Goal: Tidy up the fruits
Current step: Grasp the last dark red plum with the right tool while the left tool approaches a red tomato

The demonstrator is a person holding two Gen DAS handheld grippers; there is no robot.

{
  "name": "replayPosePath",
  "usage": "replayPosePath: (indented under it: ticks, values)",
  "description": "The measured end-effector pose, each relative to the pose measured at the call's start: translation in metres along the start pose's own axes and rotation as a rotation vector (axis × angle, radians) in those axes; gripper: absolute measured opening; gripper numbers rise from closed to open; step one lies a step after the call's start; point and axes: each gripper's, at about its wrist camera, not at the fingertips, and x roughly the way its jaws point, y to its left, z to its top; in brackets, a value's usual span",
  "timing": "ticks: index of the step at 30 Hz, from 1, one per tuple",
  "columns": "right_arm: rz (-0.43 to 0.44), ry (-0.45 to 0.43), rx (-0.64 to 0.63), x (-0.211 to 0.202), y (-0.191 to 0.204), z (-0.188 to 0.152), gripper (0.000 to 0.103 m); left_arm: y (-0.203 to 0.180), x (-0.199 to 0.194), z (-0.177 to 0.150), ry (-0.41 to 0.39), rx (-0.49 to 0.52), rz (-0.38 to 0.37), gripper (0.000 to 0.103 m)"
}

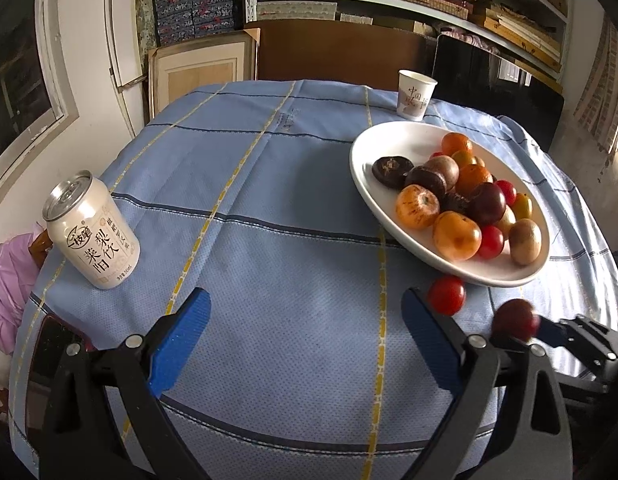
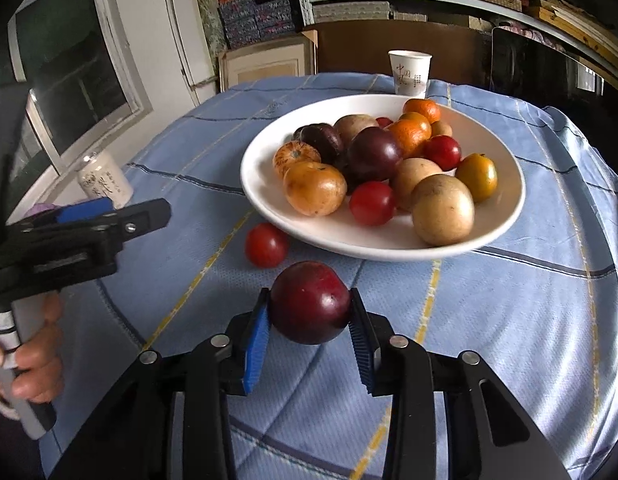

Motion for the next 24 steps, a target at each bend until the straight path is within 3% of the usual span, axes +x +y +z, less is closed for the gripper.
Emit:
replayPosePath:
  ticks: [7, 13, 18, 24]
  values:
    - [0.009, -0.043, 0.058, -0.020, -0.027, -0.006, 0.038, -0.011, 0.006, -0.004, 0.000, 0.048, 0.002, 0.094]
    - [0.015, -0.072, 0.117, -0.033, -0.045, -0.007, 0.038, -0.036, 0.012, -0.014, 0.003, 0.145, -0.070, 0.094]
    - [0.020, -0.091, 0.137, -0.041, -0.050, -0.005, 0.038, -0.064, 0.014, -0.020, -0.002, 0.235, -0.138, 0.079]
    - [0.011, -0.101, 0.135, -0.046, -0.050, -0.005, 0.038, -0.078, 0.025, -0.014, 0.038, 0.214, -0.213, 0.065]
